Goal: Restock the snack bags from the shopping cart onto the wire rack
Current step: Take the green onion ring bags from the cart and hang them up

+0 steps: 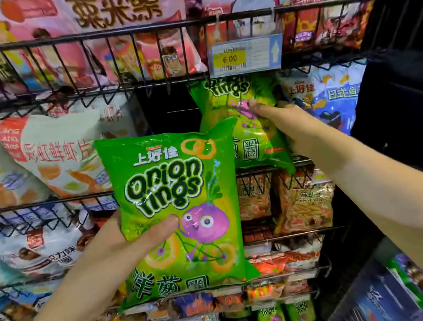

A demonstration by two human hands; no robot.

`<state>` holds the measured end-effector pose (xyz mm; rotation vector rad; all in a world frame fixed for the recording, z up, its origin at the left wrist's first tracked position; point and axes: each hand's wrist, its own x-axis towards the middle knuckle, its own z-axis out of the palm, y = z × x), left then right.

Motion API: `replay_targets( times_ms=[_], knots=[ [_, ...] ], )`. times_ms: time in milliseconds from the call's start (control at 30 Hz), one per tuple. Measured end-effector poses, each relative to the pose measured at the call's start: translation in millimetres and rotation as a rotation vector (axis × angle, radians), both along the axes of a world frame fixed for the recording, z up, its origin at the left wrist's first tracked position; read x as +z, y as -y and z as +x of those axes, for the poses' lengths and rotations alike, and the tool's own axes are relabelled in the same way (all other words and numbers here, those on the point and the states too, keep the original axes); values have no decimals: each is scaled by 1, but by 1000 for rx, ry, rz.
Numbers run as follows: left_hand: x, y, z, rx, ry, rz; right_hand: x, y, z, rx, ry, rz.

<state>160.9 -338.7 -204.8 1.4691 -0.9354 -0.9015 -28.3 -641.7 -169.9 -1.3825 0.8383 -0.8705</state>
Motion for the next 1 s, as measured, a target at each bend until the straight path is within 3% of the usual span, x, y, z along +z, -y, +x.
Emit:
replay_targets(
  times_ms=[133,300,467,600,1000],
  knots=[
    [-2,5,-3,16,55,-4,-10,35,14,-54,-7,45],
    [-8,8,-2,30,65,40,6,29,30,-91,-133,-66],
    [-14,15,5,33,159,77,-15,59,39,-210,-51,-55],
    [-18,21,8,18,192,88,-21,76,49,-239,-95,-68],
    [-24,43,7,-46,38,61,-43,103,54,-252,-151,-153]
  ],
)
